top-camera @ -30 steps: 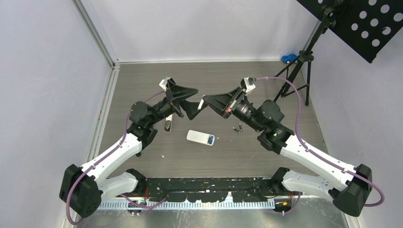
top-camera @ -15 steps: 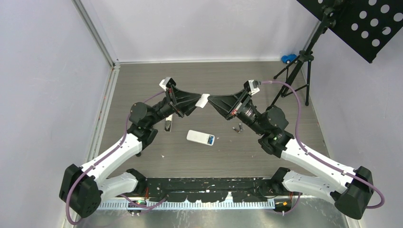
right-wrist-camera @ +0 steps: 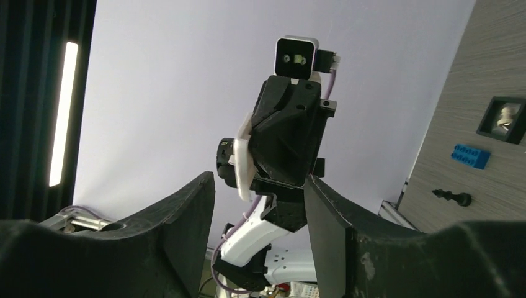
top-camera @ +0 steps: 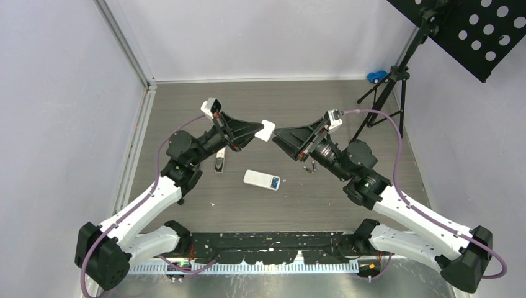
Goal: Load the batteries into the remote control
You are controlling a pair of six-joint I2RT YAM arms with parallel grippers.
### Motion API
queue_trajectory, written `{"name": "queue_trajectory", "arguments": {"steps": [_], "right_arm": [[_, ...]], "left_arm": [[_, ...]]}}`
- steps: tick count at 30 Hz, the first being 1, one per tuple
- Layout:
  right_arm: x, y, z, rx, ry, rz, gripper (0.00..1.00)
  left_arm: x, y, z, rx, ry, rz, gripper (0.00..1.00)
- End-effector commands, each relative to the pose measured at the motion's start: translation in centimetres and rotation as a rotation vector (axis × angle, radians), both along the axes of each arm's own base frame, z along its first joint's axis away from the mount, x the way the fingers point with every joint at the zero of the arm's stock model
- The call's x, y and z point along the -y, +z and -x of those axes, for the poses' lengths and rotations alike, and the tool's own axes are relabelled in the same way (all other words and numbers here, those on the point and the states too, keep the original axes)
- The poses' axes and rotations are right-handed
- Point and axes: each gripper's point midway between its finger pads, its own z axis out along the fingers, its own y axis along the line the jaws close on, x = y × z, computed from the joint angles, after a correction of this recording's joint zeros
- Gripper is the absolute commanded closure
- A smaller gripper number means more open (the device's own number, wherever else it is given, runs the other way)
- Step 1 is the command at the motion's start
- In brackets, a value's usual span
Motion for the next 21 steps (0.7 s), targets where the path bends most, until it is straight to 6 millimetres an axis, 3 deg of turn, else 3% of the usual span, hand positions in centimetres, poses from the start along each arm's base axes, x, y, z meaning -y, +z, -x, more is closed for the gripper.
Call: {"name": "queue_trajectory", "arguments": {"steps": [1,6,11,16,17,18,21], "right_arm": [[1.3,1.5,0.1,0.062,-0.062,0.034,0.39],[0.5,0.2,-0.6,0.04,-0.064,0.099,0.4],[-0.5,0.3,-1.2,0.035,-0.047,0.123,0.5],[-0.9,-0.1,-1.5,0.033,-0.046,0.136,0.69],[-0.9,-0.2,-1.4,0.037,-0.044,0.129,0.84],[-0.8,-0.2,-1.3,0.046,-0.042,0.12,0.9],[-0.6,-0.6,-1.1,0.055,-0.043,0.123,1.0]], "left_arm": [[-0.2,-0.5,-0.4,0.146,0.105,-0.14,1.0],[-0.2,-0.9,-0.3,0.199,0.122,-0.18,1.0],[-0.2,-1.0,0.0,0.222,0.118,-0.204,1.0],[-0.4,-1.3,0.2,0.221,0.123,-0.21,1.0],[-0.4,-1.5,0.2,0.229,0.123,-0.223,1.0],[-0.4,-1.5,0.3,0.236,0.122,-0.229,1.0],[-0.3,-2.1,0.4,0.256,0.12,-0.265,0.81]]}}
